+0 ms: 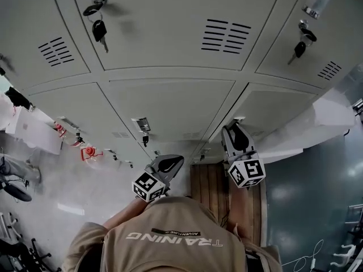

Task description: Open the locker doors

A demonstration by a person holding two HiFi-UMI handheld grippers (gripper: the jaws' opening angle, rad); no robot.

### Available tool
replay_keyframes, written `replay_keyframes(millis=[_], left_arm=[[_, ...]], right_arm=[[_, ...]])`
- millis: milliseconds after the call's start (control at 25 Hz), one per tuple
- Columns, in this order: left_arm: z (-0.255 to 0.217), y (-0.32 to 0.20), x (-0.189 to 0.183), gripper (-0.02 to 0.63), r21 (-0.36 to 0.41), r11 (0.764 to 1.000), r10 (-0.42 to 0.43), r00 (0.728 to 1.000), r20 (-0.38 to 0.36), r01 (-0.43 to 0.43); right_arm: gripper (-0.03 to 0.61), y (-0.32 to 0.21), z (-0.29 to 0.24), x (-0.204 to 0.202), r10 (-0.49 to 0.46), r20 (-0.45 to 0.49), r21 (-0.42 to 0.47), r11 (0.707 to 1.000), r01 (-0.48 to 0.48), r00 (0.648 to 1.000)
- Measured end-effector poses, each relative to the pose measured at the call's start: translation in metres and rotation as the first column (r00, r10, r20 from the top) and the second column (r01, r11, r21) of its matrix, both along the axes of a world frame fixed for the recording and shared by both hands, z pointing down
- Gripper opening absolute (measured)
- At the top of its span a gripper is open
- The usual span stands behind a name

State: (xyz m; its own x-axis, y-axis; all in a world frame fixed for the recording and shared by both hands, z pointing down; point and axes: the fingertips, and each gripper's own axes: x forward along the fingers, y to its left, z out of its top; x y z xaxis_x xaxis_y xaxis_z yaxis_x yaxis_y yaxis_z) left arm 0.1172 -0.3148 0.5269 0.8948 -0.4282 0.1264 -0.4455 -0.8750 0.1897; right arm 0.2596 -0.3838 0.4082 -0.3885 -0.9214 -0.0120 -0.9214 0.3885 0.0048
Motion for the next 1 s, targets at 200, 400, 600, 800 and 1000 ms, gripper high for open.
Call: replay_keyframes(millis=[200, 400, 600, 800, 1000], left_arm=[[0.008, 0.002, -0.015, 0.006, -0.033, 0.999, -0.009, 1.000, -0.012, 0.008], [0.011, 0.009, -0.022, 0.006, -0.052, 0.999, 0.010, 1.000, -0.005, -0.010], [0.013, 0.020, -0.008, 0.006, -0.055, 0.995, 0.082, 0.997, 0.001, -0.082], [0.009, 0.037, 0.031, 0.006, -0.044, 0.984, 0.175, 0.984, -0.014, -0.175], [0.004, 0.053, 0.069, 0.006, -0.028, 0.966, 0.256, 0.966, -0.017, -0.257]], right_arm=[[0.104, -0.006, -0.001, -0.010, 0.016, -0.028, 0.002, 1.000, -0.015, 0.999], [0.104, 0.012, -0.001, -0.008, 0.059, -0.055, -0.001, 0.998, -0.059, 0.997], [0.104, 0.058, 0.001, 0.004, 0.138, -0.097, 0.017, 0.990, -0.137, 0.986], [0.106, 0.113, 0.000, 0.029, 0.176, -0.127, -0.015, 0.984, -0.179, 0.976], [0.117, 0.160, 0.005, 0.074, 0.288, -0.101, -0.011, 0.957, -0.291, 0.952]])
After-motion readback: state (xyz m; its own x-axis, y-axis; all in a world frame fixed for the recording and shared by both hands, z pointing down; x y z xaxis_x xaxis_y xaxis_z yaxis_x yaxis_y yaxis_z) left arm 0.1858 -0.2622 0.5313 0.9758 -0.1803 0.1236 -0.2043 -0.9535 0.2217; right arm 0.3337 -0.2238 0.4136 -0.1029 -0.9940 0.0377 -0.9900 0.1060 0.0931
